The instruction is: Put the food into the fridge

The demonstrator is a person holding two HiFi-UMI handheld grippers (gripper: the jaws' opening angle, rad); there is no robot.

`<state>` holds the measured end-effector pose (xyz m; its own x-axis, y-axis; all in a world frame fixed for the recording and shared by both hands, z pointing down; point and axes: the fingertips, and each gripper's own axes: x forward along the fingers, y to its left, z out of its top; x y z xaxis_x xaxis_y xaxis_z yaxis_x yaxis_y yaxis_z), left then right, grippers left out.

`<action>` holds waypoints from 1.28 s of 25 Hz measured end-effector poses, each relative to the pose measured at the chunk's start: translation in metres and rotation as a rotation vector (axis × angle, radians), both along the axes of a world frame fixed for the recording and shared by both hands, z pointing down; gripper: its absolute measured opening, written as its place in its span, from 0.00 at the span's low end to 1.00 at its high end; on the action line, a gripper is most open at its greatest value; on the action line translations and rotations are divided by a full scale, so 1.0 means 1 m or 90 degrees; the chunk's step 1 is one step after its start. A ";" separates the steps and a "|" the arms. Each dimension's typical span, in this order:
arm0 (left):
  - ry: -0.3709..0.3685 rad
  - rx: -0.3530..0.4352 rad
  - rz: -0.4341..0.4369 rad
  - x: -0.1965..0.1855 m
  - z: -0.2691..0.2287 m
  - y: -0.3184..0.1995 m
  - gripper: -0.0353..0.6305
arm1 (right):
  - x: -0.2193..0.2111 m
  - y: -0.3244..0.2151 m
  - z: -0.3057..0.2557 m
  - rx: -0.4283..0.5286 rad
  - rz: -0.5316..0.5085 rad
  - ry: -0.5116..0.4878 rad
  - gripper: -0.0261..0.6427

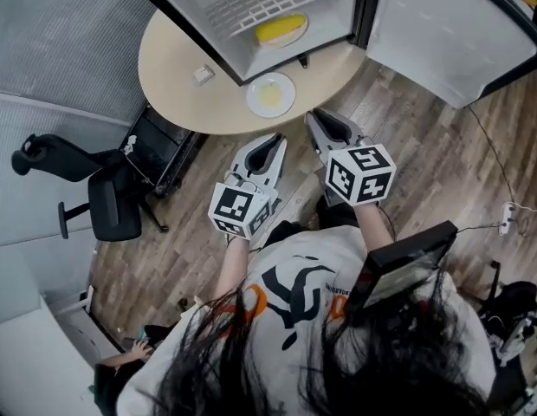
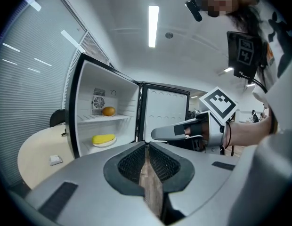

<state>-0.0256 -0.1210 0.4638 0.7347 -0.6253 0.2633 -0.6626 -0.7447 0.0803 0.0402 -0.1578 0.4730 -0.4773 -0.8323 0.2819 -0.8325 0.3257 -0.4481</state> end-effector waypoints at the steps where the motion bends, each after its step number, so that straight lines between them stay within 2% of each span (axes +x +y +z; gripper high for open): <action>1: 0.002 0.000 0.000 -0.008 0.000 0.006 0.09 | -0.007 0.007 0.001 -0.002 0.001 0.001 0.14; 12: 0.032 0.016 0.033 -0.058 -0.001 0.080 0.09 | -0.056 0.090 0.008 -0.019 0.036 0.000 0.13; 20: 0.053 0.036 0.047 -0.081 -0.008 0.116 0.09 | -0.078 0.138 0.008 -0.011 0.047 0.025 0.12; 32: 0.061 0.067 0.042 -0.097 -0.018 0.144 0.09 | -0.097 0.167 0.009 0.000 0.028 0.043 0.12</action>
